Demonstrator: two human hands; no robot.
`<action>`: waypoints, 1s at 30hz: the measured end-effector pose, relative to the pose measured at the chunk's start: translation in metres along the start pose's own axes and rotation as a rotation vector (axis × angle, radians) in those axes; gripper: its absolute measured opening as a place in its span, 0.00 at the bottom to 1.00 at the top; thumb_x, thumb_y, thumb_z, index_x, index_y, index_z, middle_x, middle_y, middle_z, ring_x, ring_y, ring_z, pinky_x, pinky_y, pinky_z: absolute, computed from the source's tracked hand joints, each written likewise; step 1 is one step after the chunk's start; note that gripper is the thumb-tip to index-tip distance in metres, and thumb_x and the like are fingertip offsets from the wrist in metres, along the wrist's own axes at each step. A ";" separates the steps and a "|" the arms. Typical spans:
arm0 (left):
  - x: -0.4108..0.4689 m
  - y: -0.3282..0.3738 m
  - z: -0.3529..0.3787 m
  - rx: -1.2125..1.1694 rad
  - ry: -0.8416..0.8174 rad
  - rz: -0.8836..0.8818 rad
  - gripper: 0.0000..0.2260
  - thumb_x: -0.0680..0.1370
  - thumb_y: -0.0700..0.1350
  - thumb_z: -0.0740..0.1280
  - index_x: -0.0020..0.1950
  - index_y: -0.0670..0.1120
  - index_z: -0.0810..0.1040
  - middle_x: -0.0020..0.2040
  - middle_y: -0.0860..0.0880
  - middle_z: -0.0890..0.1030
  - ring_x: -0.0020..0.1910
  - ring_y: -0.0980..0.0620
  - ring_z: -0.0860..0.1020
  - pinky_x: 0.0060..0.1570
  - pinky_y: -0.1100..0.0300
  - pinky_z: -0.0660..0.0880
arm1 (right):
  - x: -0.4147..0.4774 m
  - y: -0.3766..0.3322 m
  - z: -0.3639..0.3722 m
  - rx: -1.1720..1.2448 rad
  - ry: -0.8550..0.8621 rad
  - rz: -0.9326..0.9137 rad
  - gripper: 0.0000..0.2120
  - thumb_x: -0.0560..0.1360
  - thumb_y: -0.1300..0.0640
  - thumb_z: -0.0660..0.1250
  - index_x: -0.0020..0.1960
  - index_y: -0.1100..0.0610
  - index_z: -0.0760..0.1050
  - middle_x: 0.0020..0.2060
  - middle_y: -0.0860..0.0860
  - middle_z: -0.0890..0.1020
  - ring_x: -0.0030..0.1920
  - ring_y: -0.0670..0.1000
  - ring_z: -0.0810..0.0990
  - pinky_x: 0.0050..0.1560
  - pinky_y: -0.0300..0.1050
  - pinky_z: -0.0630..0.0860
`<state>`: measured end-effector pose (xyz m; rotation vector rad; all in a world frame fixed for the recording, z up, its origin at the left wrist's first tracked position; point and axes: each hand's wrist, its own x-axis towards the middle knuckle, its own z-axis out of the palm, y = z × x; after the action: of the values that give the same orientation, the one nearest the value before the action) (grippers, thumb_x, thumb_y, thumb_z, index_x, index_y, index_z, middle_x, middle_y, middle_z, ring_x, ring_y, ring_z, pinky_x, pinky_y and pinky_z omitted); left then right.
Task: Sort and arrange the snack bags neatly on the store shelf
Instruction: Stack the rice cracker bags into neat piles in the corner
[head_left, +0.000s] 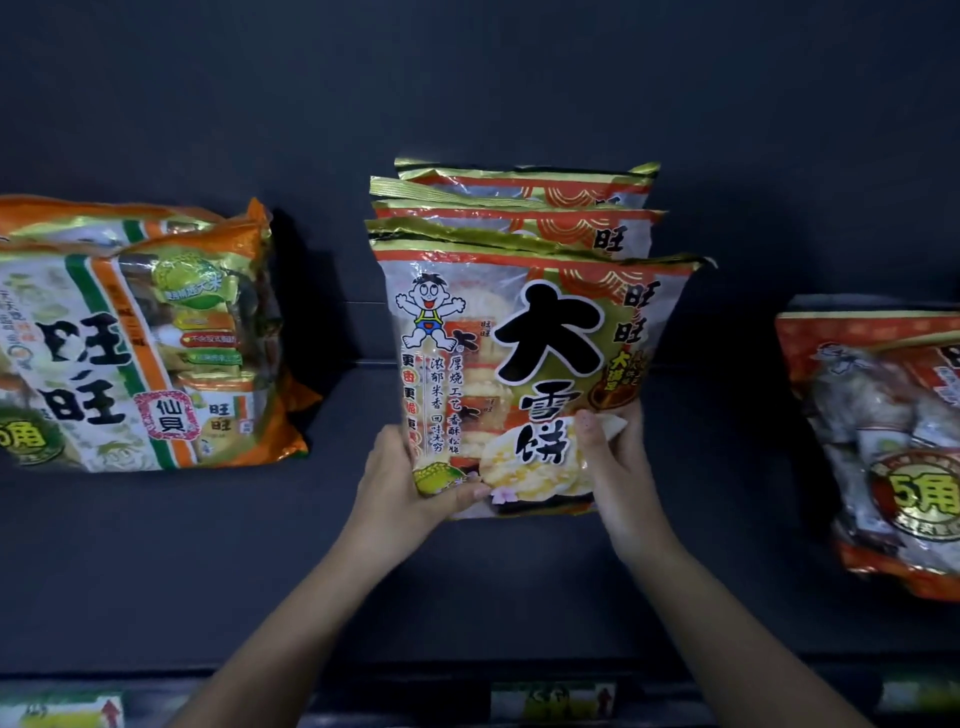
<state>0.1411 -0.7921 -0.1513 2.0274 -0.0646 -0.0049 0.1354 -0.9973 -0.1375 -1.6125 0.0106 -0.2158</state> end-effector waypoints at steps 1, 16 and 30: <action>0.000 -0.001 -0.001 0.002 -0.011 -0.006 0.34 0.55 0.68 0.76 0.53 0.59 0.64 0.57 0.53 0.71 0.61 0.54 0.71 0.59 0.53 0.72 | 0.000 0.000 -0.001 0.000 -0.010 0.021 0.33 0.72 0.41 0.63 0.74 0.44 0.55 0.65 0.40 0.72 0.62 0.37 0.73 0.58 0.30 0.70; -0.037 0.069 -0.016 -0.283 0.157 0.639 0.13 0.71 0.50 0.66 0.52 0.58 0.66 0.41 0.56 0.71 0.39 0.61 0.71 0.42 0.73 0.68 | -0.063 -0.028 -0.057 -0.305 0.089 0.246 0.34 0.74 0.48 0.68 0.75 0.48 0.56 0.73 0.42 0.61 0.73 0.43 0.59 0.72 0.46 0.60; -0.044 0.117 0.089 -0.026 -0.578 0.550 0.15 0.77 0.54 0.65 0.61 0.59 0.65 0.52 0.62 0.74 0.56 0.68 0.70 0.53 0.71 0.67 | -0.104 -0.084 -0.180 -0.710 0.496 0.089 0.23 0.75 0.63 0.66 0.69 0.57 0.67 0.64 0.50 0.72 0.65 0.47 0.70 0.62 0.40 0.67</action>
<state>0.0890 -0.9218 -0.0867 1.8636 -0.9730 -0.2417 -0.0032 -1.1563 -0.0612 -2.2134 0.5965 -0.5860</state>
